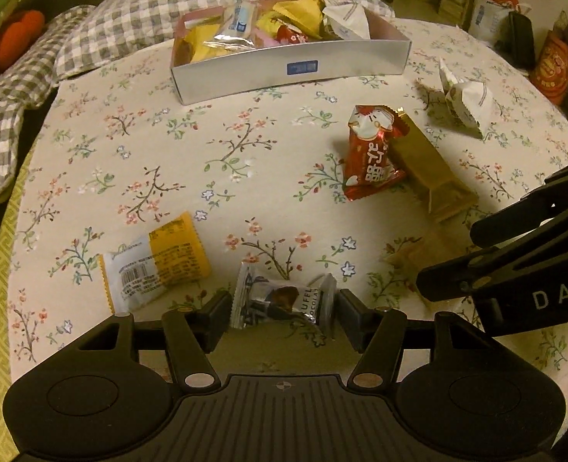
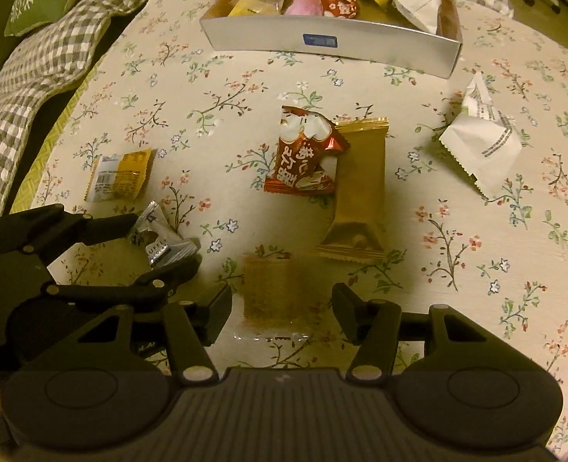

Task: Organize snacks
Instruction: 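Grasp a small brown square packet with the right gripper while the left gripper holds the chocolate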

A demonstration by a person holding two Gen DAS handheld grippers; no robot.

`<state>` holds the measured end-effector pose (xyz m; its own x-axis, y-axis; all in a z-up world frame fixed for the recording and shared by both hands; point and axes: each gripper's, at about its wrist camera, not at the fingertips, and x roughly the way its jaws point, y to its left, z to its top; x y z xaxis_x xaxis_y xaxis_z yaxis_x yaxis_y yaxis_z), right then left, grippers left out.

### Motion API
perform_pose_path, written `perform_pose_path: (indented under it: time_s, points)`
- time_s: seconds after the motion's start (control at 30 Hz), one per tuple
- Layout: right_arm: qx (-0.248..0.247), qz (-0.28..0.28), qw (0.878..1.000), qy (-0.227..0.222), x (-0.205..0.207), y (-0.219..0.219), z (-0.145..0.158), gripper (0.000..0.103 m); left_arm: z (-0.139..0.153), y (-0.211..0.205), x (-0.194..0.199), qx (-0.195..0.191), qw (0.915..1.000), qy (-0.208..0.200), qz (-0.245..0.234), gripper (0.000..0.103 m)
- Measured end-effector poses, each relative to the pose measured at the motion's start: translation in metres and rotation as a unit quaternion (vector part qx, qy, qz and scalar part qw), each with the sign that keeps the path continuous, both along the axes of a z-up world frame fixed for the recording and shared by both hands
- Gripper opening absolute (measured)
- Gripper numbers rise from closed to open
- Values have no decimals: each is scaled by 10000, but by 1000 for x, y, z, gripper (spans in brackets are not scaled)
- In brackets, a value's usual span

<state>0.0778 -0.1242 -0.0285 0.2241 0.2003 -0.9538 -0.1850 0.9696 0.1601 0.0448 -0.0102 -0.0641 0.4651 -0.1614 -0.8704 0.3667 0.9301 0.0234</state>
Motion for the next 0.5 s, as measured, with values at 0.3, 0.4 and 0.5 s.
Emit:
perform_pose_path:
  time_s: [0.3,0.4,0.5]
  points:
    - [43,-81,9999,60,2,5,-9,54,0,1,-2,22,9998,-102,-147,60]
    - [34,-50,10000,52,2,8,-10,54,0,0,-2,29,9997,-126,-187,60]
    - [51,-29,10000,51,2,10,-11,54,0,0,-3,30,9997,-142,-211,60]
